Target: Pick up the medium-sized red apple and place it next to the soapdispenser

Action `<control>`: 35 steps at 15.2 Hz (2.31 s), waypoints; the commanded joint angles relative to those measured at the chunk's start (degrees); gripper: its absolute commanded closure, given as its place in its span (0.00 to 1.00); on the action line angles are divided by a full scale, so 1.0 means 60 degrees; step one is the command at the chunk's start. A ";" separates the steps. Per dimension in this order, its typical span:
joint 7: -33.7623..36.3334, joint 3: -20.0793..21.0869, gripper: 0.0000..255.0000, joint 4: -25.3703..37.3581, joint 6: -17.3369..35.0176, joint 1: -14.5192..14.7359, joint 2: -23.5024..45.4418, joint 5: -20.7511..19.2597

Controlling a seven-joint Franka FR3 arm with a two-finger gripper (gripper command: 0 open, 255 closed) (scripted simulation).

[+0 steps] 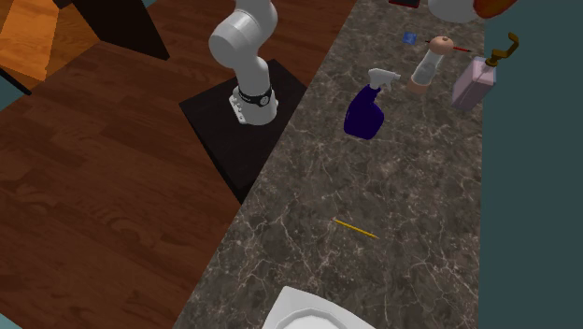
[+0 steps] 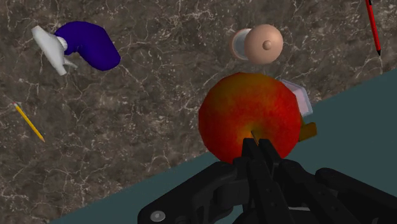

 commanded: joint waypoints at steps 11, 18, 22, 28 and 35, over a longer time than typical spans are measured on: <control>0.0203 0.0047 1.00 -0.1924 0.1575 -0.0045 -0.0371 0.0160; 0.0098 0.0006 1.00 -0.3371 0.2649 -0.0204 -0.0774 0.0341; 0.0055 -0.0012 1.00 -0.4074 0.3218 -0.0258 -0.0920 0.0405; 0.0011 -0.0032 1.00 -0.5006 0.4032 -0.0309 -0.1048 0.0460; -0.0008 -0.0049 1.00 -0.5939 0.4939 -0.0337 -0.1075 0.0469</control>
